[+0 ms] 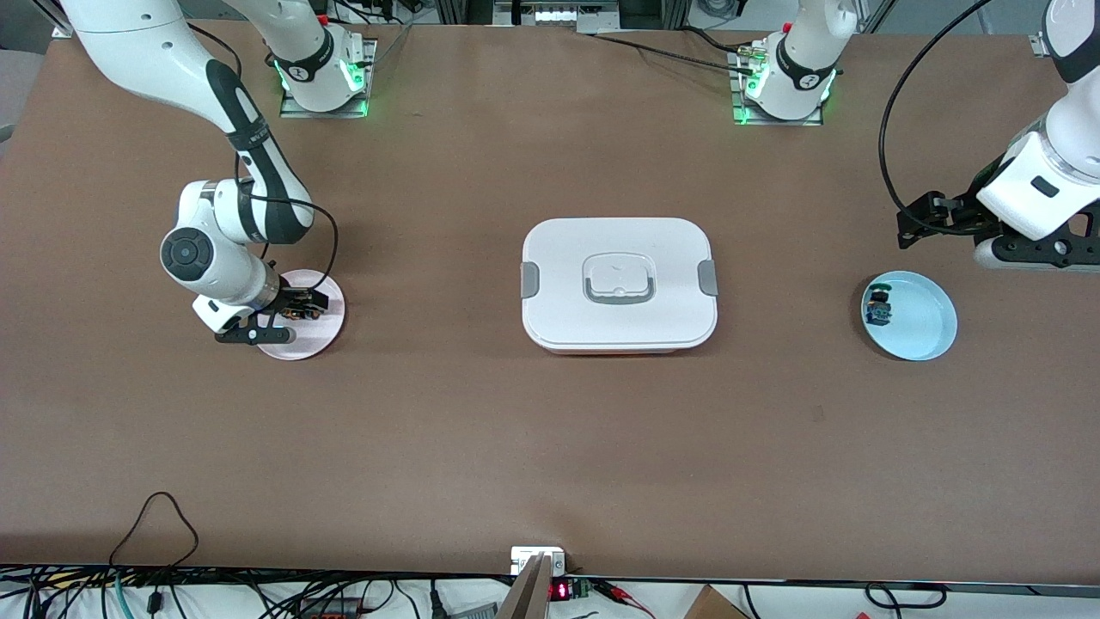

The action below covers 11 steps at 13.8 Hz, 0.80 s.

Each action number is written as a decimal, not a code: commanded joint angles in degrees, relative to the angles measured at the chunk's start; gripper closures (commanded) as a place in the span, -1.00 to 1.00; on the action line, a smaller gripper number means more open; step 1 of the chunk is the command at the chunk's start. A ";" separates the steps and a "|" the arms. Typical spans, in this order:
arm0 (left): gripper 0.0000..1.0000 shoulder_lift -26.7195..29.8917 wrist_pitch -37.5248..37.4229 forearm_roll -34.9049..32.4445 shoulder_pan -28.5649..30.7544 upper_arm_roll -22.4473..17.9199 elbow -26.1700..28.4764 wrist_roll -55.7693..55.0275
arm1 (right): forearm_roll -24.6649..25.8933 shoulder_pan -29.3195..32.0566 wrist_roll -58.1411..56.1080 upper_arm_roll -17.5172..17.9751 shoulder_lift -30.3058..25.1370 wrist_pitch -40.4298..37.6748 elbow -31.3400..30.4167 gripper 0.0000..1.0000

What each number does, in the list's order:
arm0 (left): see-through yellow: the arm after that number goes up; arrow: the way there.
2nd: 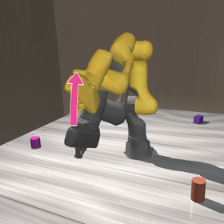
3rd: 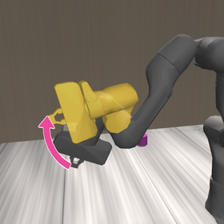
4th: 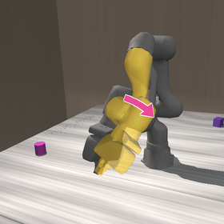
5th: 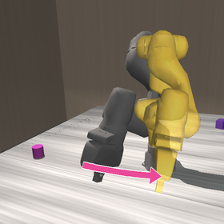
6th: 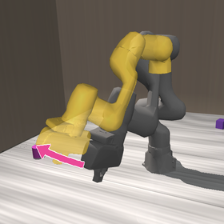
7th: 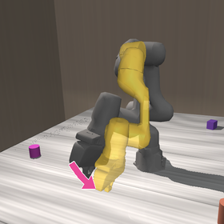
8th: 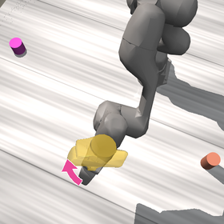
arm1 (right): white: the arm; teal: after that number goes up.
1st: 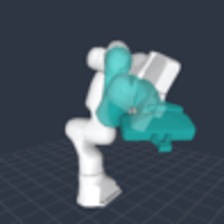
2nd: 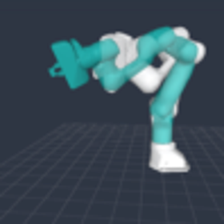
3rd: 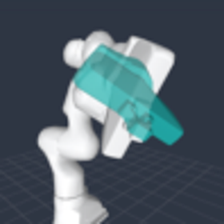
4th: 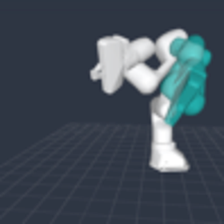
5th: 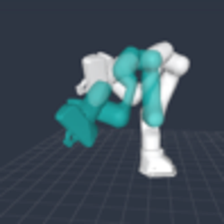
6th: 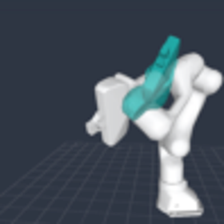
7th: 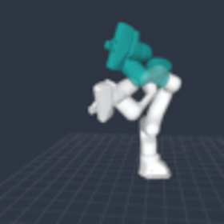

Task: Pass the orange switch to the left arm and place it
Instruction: 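Close the right gripper on the orange switch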

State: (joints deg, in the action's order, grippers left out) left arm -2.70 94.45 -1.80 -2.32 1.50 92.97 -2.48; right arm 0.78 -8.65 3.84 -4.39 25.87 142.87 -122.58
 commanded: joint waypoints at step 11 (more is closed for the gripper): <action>-1.00 0.94 -0.85 -1.10 -0.14 0.00 0.20 0.54 | -0.60 -0.31 -0.59 1.31 -0.99 -4.77 1.72 0.65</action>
State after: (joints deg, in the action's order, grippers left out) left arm -2.70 94.45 -1.80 -2.32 1.50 92.97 -2.47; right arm 0.72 -8.98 3.75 -4.24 26.41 141.97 -122.38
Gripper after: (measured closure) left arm 0.000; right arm 0.264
